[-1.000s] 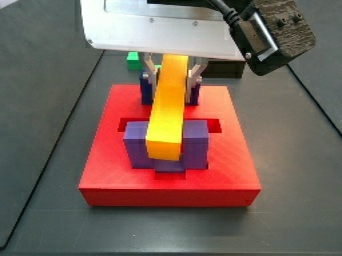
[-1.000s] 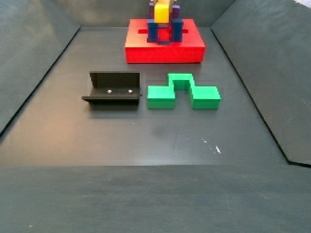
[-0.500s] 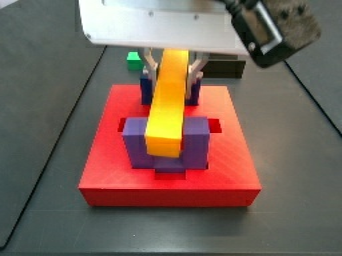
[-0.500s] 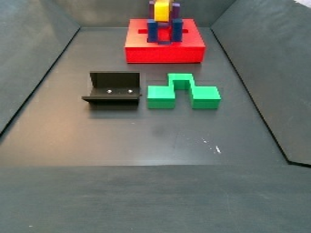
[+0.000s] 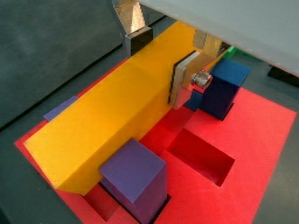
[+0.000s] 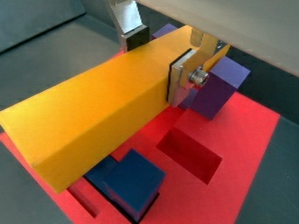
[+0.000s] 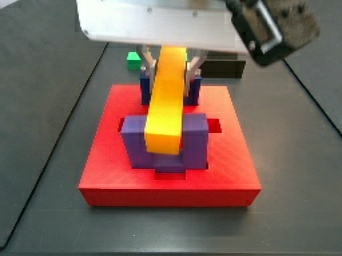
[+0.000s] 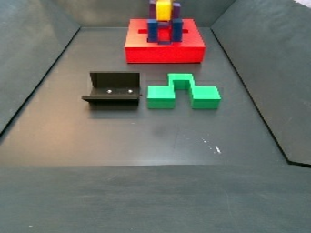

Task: Pick up the yellow object. Move up. Move to above the board. Insert the yellow object.
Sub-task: Insert the yellow object.

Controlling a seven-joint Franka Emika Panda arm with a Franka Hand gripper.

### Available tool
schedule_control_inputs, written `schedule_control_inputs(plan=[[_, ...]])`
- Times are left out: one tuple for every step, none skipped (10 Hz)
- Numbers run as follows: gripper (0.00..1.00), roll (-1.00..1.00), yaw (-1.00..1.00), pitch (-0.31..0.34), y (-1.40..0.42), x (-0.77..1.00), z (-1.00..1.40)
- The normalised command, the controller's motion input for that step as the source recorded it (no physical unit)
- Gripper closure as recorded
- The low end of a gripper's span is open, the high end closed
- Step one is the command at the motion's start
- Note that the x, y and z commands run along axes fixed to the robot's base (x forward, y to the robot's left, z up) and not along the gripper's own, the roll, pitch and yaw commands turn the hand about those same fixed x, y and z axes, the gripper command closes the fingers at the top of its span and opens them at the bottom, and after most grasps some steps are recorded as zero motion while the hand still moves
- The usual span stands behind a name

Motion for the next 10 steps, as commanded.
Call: schedule_control_inputs(plan=[[1.00, 0.17, 0.19, 0.117, 0.00, 0.00, -0.28], [1.00, 0.13, 0.18, 0.109, 0.00, 0.01, -0.22], [1.00, 0.12, 0.12, 0.103, 0.00, 0.01, -0.16], [1.00, 0.13, 0.15, 0.134, 0.00, 0.07, -0.17], [1.00, 0.11, 0.16, 0.134, 0.00, 0.07, -0.17], [1.00, 0.08, 0.01, 0.121, 0.00, 0.15, -0.19], [1.00, 0.01, 0.00, 0.000, 0.00, 0.02, -0.31], [1.00, 0.01, 0.00, 0.000, 0.00, 0.17, -0.51], [1.00, 0.01, 0.00, 0.000, 0.00, 0.19, -0.49], [1.00, 0.03, 0.00, 0.017, 0.00, 0.07, -0.40]])
